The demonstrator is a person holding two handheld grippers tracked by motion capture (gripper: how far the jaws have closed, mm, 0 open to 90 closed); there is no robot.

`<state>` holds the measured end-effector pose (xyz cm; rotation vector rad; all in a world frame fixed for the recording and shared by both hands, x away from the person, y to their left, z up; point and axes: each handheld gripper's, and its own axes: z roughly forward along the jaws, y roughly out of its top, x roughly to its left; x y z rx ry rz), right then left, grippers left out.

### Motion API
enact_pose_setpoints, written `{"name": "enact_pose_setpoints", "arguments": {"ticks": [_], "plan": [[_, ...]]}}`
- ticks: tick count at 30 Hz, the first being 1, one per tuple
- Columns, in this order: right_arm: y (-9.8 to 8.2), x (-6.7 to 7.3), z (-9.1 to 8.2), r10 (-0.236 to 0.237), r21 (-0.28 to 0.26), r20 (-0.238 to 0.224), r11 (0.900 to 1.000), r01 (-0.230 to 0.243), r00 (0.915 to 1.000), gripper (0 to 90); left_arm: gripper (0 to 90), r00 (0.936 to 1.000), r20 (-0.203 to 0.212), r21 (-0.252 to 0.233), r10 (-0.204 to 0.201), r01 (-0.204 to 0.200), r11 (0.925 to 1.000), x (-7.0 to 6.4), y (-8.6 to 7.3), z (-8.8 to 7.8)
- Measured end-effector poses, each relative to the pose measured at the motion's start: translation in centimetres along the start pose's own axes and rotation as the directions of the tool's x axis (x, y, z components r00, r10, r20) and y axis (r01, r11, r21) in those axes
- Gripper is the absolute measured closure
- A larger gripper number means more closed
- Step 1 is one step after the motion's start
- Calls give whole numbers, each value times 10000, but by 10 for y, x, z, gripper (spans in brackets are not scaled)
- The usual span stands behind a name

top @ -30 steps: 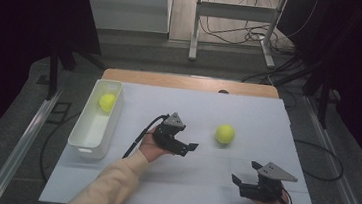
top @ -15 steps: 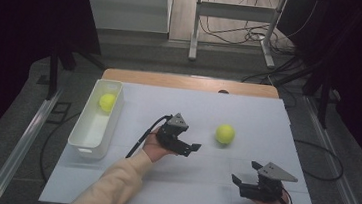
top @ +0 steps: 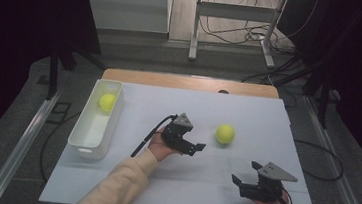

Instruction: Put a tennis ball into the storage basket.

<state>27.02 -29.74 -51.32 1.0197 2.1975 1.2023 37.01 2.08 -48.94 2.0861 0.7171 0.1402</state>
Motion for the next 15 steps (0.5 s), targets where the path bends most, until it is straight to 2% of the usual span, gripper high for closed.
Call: {"name": "enact_pose_setpoints", "arguments": {"ticks": [15], "plan": [[0, 0, 0, -15, 42, -25, 10000, 16, 10000, 122, 136, 9998, -150, 86, -90, 91, 9999, 1, 8, 16]]}}
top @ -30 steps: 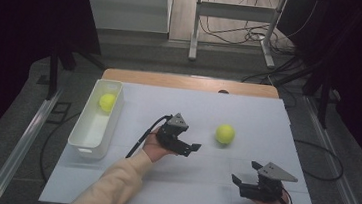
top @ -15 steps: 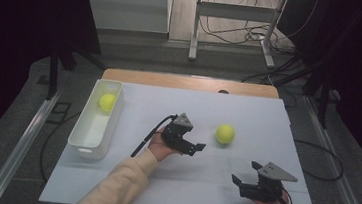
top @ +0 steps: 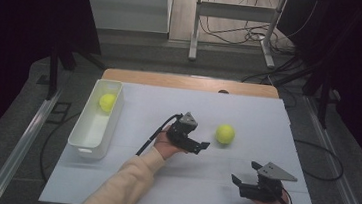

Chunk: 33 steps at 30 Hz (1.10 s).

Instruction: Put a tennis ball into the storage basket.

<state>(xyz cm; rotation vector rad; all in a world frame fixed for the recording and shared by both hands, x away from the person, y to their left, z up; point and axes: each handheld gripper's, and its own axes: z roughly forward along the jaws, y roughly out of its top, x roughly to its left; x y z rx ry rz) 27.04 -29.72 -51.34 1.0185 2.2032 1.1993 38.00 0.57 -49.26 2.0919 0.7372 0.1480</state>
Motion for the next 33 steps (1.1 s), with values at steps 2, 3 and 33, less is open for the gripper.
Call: {"name": "enact_pose_setpoints", "arguments": {"ticks": [2, 3, 33], "plan": [[0, 0, 0, 6, -7, 5, 10000, -6, 10000, 122, 136, 10000, -3, 46, -4, 4, 10000, 0, 2, 2], [0, 0, 0, 8, -9, 6, 10000, -8, 10000, 122, 136, 10000, -2, 69, 38, -38, 10000, 0, 2, 3], [0, 0, 0, 8, -28, -21, 10000, -8, 10000, 122, 136, 9999, -11, 388, 109, -109, 9992, -3, 18, 32]]}}
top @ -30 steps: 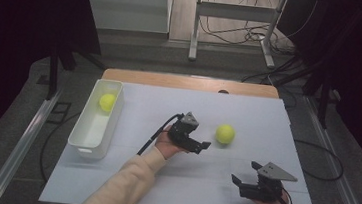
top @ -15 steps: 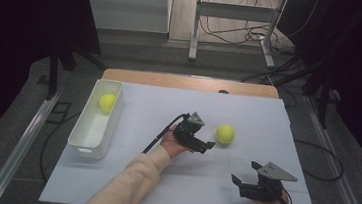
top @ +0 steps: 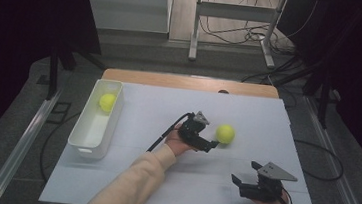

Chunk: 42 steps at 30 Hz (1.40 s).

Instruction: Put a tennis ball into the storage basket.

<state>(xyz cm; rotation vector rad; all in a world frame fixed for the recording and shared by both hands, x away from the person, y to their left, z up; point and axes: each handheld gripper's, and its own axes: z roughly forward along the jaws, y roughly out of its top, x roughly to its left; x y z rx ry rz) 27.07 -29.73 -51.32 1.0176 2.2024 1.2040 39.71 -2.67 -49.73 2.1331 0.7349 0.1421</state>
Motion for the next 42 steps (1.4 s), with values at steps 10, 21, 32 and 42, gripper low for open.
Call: {"name": "enact_pose_setpoints", "arguments": {"ticks": [10, 21, 32, 42], "plan": [[0, 0, 0, 10, -14, -5, 10000, -10, 10000, 122, 136, 10000, 20, 145, 36, -37, 9999, -1, 6, 11], [0, 0, 0, 1, -8, -40, 10000, -1, 10000, 122, 136, 10000, -56, 267, 9, -7, 9996, 1, 9, 21], [0, 1, 0, -30, 7, -41, 10000, 30, 10000, 122, 136, 10000, -88, 297, 34, -32, 9996, 2, 10, 33], [0, 0, 0, -9, -7, -31, 10000, 9, 10000, 122, 135, 9999, -95, 331, 137, -134, 9994, 1, 13, 39]]}}
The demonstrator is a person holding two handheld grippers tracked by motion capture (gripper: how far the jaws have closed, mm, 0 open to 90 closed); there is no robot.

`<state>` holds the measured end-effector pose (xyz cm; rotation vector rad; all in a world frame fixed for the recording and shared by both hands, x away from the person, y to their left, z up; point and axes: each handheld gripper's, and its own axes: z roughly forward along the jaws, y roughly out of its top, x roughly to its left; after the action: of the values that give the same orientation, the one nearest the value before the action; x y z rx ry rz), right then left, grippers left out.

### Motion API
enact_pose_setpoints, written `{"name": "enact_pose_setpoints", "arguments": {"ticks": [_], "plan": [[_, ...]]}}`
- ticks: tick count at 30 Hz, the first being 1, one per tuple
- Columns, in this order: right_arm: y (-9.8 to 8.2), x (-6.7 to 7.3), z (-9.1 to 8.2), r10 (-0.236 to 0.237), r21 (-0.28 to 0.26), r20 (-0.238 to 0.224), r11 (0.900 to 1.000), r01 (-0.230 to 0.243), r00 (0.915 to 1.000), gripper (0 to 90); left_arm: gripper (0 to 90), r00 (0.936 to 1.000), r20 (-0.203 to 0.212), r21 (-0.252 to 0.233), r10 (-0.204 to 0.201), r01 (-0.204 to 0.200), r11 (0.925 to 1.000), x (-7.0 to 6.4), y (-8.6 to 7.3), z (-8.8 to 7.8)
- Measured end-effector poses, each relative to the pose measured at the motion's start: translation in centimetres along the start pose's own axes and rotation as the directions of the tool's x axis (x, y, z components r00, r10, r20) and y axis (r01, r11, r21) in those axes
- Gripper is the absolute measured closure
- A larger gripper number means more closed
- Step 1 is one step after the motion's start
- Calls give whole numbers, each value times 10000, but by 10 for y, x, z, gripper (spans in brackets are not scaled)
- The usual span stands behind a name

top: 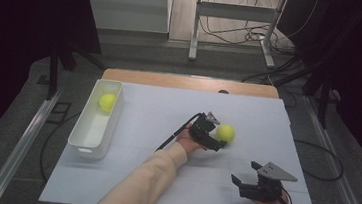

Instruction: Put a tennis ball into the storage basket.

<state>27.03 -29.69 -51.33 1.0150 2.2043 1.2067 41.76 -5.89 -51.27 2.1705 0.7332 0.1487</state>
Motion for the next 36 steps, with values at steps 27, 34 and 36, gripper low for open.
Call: {"name": "enact_pose_setpoints", "arguments": {"ticks": [27, 34, 36], "plan": [[0, -1, -1, 90, -41, -5, 10000, -90, 10000, 122, 144, 9999, 27, 208, -117, 116, 9997, 4, 13, 26], [0, -1, -2, 94, -63, -14, 9999, -94, 10000, 122, 246, 9989, 384, 67, -273, 271, 9996, 4, 13, 30], [0, -1, -2, 82, -53, 17, 10000, -82, 10000, 122, 261, 9993, 331, 78, -185, 183, 9998, 3, 13, 30]]}}
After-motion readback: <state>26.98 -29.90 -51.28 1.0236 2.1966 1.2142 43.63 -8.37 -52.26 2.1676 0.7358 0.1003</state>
